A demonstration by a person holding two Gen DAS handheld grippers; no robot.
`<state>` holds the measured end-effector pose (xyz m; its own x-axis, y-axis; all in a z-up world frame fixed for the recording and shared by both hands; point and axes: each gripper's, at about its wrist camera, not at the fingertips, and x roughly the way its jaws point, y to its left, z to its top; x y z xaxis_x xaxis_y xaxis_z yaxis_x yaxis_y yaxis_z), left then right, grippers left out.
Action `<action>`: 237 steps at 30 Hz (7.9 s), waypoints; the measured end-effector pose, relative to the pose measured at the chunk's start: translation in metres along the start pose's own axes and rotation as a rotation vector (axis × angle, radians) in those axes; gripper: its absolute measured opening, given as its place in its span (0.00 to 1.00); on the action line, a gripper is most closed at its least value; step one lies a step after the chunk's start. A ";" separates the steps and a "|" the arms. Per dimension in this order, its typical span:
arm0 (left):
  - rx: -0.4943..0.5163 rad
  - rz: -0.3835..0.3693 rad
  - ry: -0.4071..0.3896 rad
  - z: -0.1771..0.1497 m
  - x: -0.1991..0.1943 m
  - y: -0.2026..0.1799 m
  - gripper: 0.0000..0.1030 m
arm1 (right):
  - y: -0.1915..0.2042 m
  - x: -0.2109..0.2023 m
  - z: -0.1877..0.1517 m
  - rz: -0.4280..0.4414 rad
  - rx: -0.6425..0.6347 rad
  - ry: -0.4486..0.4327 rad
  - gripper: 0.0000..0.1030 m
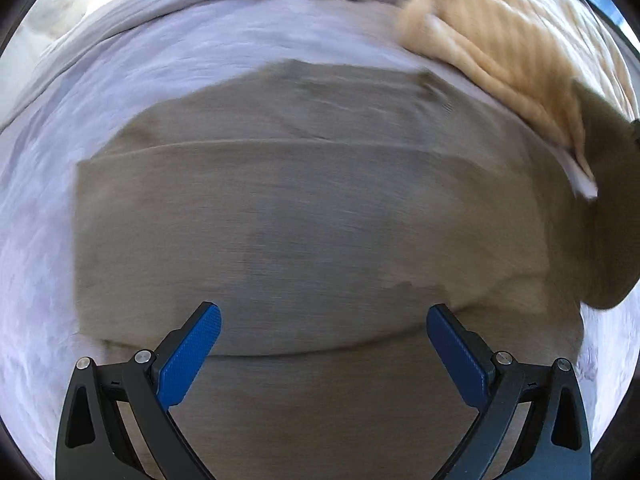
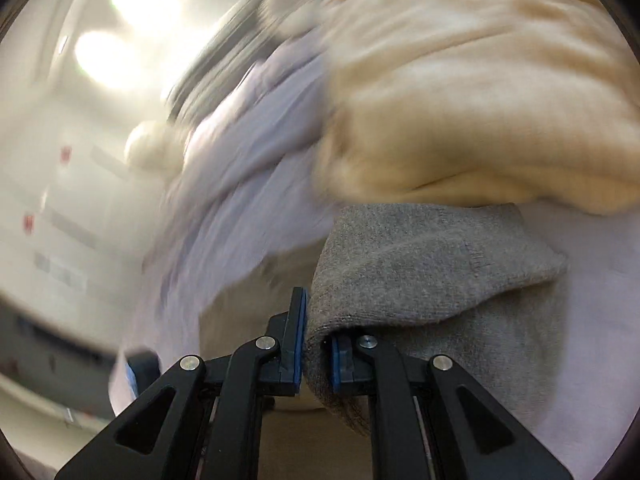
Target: Fold small clothes
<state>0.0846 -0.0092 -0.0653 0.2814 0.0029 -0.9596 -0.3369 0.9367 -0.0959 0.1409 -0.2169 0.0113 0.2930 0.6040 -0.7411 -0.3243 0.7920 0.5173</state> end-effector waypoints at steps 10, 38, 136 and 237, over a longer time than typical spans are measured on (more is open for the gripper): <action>-0.208 0.032 -0.058 -0.009 -0.014 0.114 1.00 | 0.015 0.115 -0.062 -0.060 0.057 0.310 0.36; -0.434 -0.696 0.007 -0.001 0.015 0.128 1.00 | 0.050 0.077 -0.120 -0.141 -0.230 0.431 0.64; -0.085 -0.117 0.111 -0.060 -0.032 0.096 0.07 | -0.090 -0.087 -0.132 -0.498 0.195 0.221 0.21; -0.002 -0.190 0.351 -0.149 -0.084 0.106 0.99 | -0.031 -0.112 -0.201 -0.290 0.205 0.461 0.87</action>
<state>-0.1087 0.0379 -0.0345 0.0146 -0.2907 -0.9567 -0.3103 0.9083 -0.2807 -0.0623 -0.3273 -0.0075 -0.0933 0.2955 -0.9508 -0.0952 0.9479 0.3039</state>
